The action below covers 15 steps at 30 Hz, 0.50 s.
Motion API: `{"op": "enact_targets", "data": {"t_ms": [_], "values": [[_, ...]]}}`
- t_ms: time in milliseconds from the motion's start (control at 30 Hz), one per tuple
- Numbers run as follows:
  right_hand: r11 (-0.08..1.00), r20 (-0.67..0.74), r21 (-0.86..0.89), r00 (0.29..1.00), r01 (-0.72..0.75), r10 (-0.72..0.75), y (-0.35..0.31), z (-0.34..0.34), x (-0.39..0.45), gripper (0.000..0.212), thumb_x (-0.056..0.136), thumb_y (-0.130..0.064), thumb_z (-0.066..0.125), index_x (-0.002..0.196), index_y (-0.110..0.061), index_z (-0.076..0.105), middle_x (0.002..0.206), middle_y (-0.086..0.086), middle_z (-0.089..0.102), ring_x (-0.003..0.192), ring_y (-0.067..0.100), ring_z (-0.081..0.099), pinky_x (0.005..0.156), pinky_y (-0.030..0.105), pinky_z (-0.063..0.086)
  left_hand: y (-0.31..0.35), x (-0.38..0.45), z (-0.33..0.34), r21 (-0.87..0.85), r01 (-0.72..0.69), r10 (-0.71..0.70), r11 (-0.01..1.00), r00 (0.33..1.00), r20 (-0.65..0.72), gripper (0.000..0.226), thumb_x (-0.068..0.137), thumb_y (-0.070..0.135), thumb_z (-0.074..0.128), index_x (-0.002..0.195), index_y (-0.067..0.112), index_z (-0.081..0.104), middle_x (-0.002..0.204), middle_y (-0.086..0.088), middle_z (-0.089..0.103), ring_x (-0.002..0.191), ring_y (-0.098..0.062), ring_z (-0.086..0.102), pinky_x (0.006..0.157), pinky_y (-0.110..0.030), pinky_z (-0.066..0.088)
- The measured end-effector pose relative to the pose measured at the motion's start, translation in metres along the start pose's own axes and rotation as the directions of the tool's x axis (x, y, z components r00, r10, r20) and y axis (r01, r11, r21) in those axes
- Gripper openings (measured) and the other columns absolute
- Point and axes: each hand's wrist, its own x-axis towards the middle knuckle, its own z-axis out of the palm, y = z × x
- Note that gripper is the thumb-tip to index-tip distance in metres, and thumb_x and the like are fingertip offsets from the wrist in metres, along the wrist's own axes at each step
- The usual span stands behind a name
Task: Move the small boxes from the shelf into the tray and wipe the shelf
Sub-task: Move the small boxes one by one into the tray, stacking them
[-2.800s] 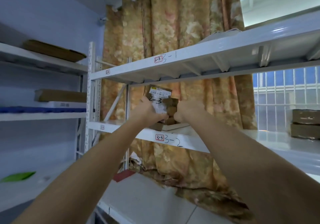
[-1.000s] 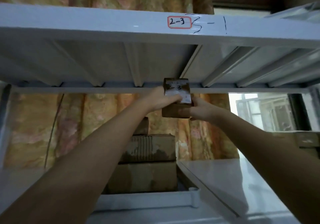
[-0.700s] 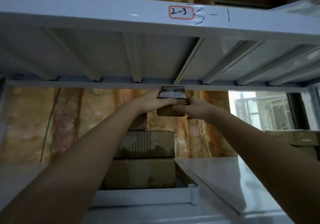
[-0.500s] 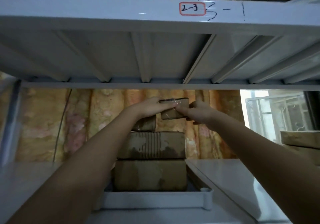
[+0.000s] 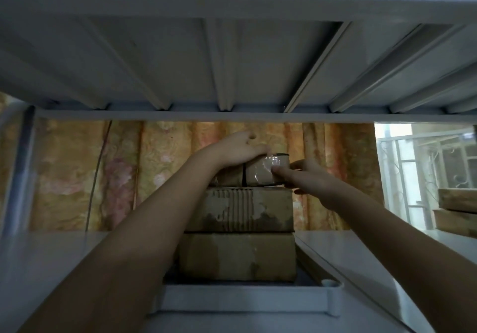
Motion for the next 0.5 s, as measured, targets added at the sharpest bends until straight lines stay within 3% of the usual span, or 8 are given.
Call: {"op": "enact_targets", "data": {"t_ms": [67,133,233,300,367,433,500], "values": [[1.000,0.015,-0.002,1.000,0.008,-0.008,0.005,0.000,0.002,0.054,0.090,-0.043,0.058,0.125,-0.003,0.051,0.102,0.003,0.061,0.102,0.021,0.058,0.083,0.031,0.047,-0.001,-0.002,-0.005,-0.029,-0.029,0.028,0.999,0.999,-0.047,0.049,0.092,0.040,0.056,0.132,0.012,0.055,0.135,-0.005,0.054,0.126,-0.020,0.049,0.100,-0.027,0.036],[1.000,0.020,-0.001,1.000,0.015,-0.015,0.009,0.000,0.004,0.060,0.088,-0.047,0.059,0.130,-0.005,0.048,0.109,0.004,0.061,0.106,0.020,0.056,0.090,0.034,0.048,-0.004,-0.001,-0.014,-0.032,-0.029,0.025,0.999,0.990,-0.139,0.032,0.091,0.033,0.058,0.114,0.012,0.067,0.116,-0.004,0.063,0.114,-0.020,0.056,0.089,-0.026,0.041],[1.000,0.010,0.007,1.000,0.021,-0.021,0.012,0.000,0.004,0.065,0.086,-0.050,0.059,0.132,-0.006,0.045,0.125,0.009,0.056,0.113,0.023,0.054,0.098,0.042,0.047,-0.012,-0.008,-0.030,0.016,0.103,-0.097,0.995,0.970,-0.221,0.032,0.089,0.031,0.059,0.110,0.008,0.064,0.105,-0.006,0.060,0.095,-0.020,0.054,0.068,-0.025,0.038],[0.999,0.008,0.016,0.999,0.031,-0.031,0.014,0.002,0.003,0.063,0.087,-0.048,0.059,0.132,-0.007,0.044,0.125,0.009,0.055,0.113,0.023,0.054,0.100,0.043,0.046,-0.016,-0.016,-0.036,0.049,0.246,-0.239,0.968,0.964,-0.120,0.044,0.089,0.036,0.061,0.120,0.005,0.057,0.111,-0.008,0.057,0.092,-0.020,0.051,0.069,-0.026,0.041],[0.999,0.007,0.029,0.999,0.039,-0.039,0.017,0.004,0.003,0.060,0.087,-0.048,0.059,0.131,-0.008,0.045,0.125,0.009,0.056,0.113,0.023,0.055,0.100,0.044,0.046,-0.022,-0.022,-0.037,0.004,0.336,-0.336,0.942,0.941,0.045,0.051,0.088,0.042,0.061,0.120,0.002,0.056,0.102,-0.010,0.059,0.089,-0.025,0.057,0.072,-0.034,0.052],[0.998,0.002,0.043,0.999,0.046,-0.047,0.016,0.006,0.002,0.059,0.087,-0.049,0.059,0.129,-0.009,0.046,0.124,0.008,0.057,0.112,0.023,0.056,0.100,0.045,0.046,-0.028,-0.026,-0.035,-0.101,0.349,-0.339,0.932,0.935,0.109,0.052,0.088,0.044,0.061,0.117,0.001,0.058,0.090,-0.010,0.062,0.081,-0.025,0.061,0.071,-0.039,0.054],[0.997,-0.007,0.045,0.998,0.055,-0.055,0.017,0.008,0.002,0.059,0.088,-0.049,0.058,0.129,-0.008,0.046,0.124,0.008,0.057,0.111,0.023,0.057,0.099,0.043,0.047,-0.033,-0.026,-0.034,-0.150,0.334,-0.323,0.930,0.942,0.094,0.051,0.088,0.044,0.061,0.115,0.001,0.060,0.087,-0.009,0.062,0.076,-0.022,0.061,0.066,-0.034,0.053]]}}
